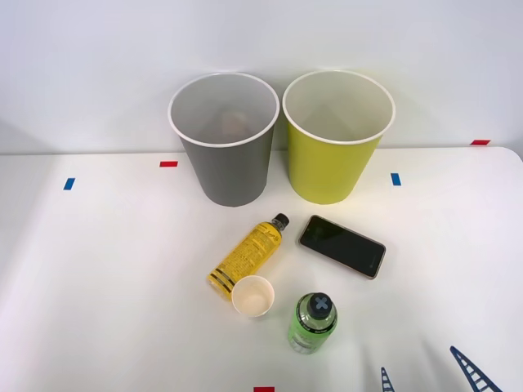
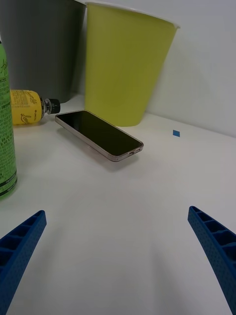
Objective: Put cans in the gray bin, plastic bottles in the light green bin
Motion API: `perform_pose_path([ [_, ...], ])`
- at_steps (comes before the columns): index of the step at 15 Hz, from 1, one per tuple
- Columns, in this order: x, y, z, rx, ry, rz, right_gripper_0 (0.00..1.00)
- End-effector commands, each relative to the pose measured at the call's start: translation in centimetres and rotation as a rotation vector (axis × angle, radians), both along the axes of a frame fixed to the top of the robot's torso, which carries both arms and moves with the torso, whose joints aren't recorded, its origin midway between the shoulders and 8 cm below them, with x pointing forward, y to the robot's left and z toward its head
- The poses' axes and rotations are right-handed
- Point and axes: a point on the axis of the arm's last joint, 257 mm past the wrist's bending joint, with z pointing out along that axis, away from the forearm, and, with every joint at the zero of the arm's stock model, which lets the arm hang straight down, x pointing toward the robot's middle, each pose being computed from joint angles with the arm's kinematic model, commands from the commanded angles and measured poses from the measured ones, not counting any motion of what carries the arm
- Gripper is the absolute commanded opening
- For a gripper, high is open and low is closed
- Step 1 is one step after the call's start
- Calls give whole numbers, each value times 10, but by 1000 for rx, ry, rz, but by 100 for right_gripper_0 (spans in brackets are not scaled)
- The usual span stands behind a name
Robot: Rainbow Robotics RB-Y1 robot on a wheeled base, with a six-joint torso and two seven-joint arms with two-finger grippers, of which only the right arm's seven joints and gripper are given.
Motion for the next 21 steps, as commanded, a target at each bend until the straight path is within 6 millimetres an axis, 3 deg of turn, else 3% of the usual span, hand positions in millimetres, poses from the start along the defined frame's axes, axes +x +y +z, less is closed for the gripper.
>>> perform_pose_path([
  [1, 0, 0, 0, 0, 0, 0, 100],
  [21, 0, 0, 0, 0, 0, 0, 100],
])
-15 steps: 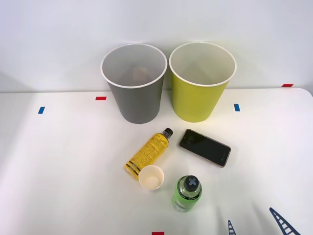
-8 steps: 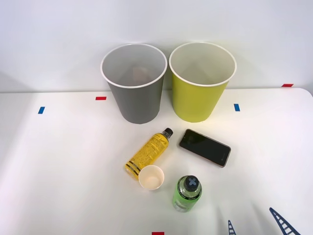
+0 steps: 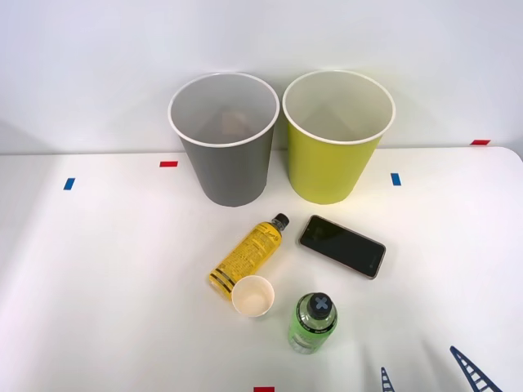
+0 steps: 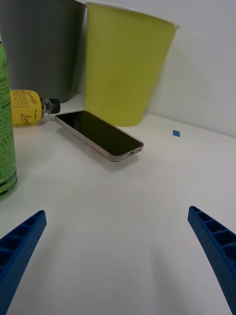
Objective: Put cans in the gray bin, plastic bottles in the light green bin
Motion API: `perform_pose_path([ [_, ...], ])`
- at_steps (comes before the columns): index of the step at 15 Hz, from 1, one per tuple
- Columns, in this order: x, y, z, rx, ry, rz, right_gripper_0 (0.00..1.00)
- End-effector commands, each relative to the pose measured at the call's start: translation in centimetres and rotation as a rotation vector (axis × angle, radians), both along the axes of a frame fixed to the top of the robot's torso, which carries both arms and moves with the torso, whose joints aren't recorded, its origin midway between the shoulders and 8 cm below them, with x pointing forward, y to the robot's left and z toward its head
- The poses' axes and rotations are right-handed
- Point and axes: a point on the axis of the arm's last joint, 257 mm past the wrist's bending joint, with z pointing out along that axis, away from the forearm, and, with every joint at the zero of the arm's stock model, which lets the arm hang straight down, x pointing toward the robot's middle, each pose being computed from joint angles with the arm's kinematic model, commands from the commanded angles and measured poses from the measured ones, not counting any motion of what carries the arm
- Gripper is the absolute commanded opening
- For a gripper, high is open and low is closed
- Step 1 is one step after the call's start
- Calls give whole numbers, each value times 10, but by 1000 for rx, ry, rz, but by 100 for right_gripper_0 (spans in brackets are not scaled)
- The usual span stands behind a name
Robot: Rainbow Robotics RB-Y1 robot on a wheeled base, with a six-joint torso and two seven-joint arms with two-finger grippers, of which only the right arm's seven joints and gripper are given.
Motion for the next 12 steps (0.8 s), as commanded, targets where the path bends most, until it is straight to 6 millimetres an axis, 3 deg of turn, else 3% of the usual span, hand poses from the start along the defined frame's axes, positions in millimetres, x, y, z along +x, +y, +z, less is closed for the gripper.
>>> perform_pose_path([
  [1, 0, 0, 0, 0, 0, 0, 100],
  [12, 0, 0, 0, 0, 0, 0, 100],
])
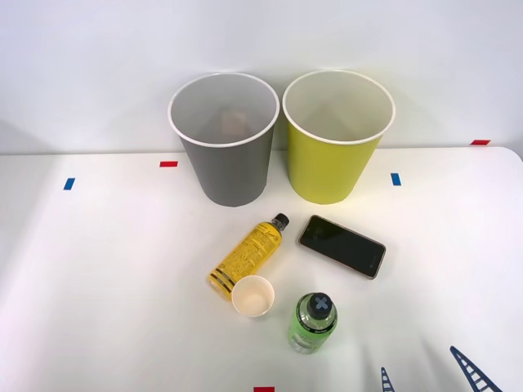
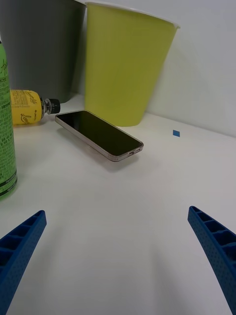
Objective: Put cans in the gray bin, plastic bottles in the light green bin
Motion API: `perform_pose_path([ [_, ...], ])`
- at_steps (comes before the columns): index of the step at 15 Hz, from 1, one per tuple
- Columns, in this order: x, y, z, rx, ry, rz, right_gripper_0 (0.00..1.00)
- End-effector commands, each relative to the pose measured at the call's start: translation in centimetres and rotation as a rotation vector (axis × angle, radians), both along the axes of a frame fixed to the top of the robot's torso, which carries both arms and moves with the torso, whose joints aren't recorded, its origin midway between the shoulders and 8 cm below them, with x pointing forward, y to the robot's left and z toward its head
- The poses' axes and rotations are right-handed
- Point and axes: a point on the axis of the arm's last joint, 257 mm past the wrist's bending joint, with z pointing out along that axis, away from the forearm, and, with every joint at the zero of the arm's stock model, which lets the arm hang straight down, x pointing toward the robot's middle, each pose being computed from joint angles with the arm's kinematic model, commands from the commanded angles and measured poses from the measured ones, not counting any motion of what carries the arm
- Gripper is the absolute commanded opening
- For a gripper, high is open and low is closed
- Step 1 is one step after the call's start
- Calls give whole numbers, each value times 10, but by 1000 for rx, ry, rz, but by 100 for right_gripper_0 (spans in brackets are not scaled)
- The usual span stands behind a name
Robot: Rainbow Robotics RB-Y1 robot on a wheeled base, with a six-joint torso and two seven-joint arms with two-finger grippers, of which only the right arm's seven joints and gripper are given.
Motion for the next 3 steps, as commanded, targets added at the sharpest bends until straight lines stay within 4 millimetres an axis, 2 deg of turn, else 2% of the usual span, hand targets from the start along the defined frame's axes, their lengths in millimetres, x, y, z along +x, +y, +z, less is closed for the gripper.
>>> perform_pose_path([
  [1, 0, 0, 0, 0, 0, 0, 100],
  [3, 0, 0, 0, 0, 0, 0, 100],
])
